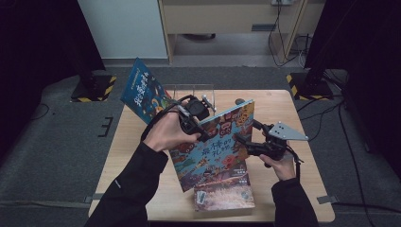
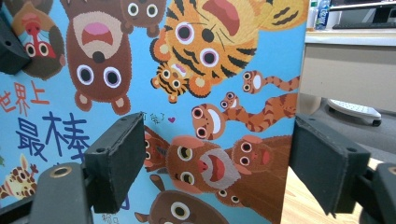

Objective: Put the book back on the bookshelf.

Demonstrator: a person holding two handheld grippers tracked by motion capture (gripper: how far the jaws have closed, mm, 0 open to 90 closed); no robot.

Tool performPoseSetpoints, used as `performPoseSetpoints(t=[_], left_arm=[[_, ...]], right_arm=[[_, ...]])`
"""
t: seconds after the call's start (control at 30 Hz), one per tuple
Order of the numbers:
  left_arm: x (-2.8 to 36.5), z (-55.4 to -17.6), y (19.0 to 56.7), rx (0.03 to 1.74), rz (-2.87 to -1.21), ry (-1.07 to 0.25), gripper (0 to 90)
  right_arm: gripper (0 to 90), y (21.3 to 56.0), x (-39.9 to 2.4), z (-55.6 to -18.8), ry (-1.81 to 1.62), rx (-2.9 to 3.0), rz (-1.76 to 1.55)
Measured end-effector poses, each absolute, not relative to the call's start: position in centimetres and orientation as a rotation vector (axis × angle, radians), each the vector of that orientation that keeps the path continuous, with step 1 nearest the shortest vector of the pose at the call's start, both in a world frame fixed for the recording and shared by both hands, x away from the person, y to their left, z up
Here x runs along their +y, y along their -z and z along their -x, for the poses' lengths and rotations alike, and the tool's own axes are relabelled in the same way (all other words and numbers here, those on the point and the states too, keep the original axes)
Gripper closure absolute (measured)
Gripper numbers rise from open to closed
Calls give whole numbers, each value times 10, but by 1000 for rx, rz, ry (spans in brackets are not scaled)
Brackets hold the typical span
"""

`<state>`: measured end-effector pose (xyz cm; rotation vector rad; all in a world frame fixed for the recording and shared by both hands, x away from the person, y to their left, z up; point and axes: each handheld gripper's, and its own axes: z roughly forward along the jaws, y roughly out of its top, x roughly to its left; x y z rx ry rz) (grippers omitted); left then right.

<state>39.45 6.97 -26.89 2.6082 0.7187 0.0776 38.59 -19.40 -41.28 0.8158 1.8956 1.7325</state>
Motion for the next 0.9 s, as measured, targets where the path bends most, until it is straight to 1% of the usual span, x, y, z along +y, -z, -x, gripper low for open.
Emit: performPoseSetpoints(t=[0.13, 0.57, 0.73, 0.8, 0.9], left_arm=[[63, -396, 267, 709, -2637, -61, 742], [54, -398, 269, 782, -2673, -30, 769], [54, -399, 269, 798, -2666, -2, 780], [53, -399, 269, 809, -2661, 32, 794], [51, -397, 268, 807, -2669, 13, 793]], right_arm=[[214, 413, -194, -386, -1740, 1897, -809], [218, 412, -195, -385, -1741, 1899, -809], [218, 412, -196, -385, -1740, 1901, -809], [218, 412, -195, -385, -1741, 1900, -809], [218, 412, -195, -385, -1738, 1900, -810]])
